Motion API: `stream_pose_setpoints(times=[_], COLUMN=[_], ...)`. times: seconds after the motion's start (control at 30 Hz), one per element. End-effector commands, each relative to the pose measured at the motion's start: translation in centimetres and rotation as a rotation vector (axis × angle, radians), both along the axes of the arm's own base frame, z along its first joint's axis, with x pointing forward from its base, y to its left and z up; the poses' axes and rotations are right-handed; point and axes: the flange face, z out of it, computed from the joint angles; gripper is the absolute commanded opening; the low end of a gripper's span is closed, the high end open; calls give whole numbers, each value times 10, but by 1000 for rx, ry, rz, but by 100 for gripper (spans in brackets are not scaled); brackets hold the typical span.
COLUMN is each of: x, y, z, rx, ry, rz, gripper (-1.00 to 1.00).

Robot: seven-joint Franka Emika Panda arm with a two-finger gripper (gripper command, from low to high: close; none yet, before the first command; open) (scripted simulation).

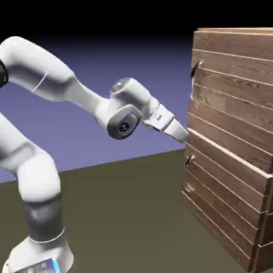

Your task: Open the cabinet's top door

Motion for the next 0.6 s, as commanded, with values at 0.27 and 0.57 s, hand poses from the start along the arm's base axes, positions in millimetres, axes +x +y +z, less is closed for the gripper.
stream_pose_setpoints(times=[0.27,0.57], x=[0,-5], y=[-21,-33], z=[34,59], rx=[355,734], ry=[-81,-163], rz=[-305,-564], gripper=[0,0])
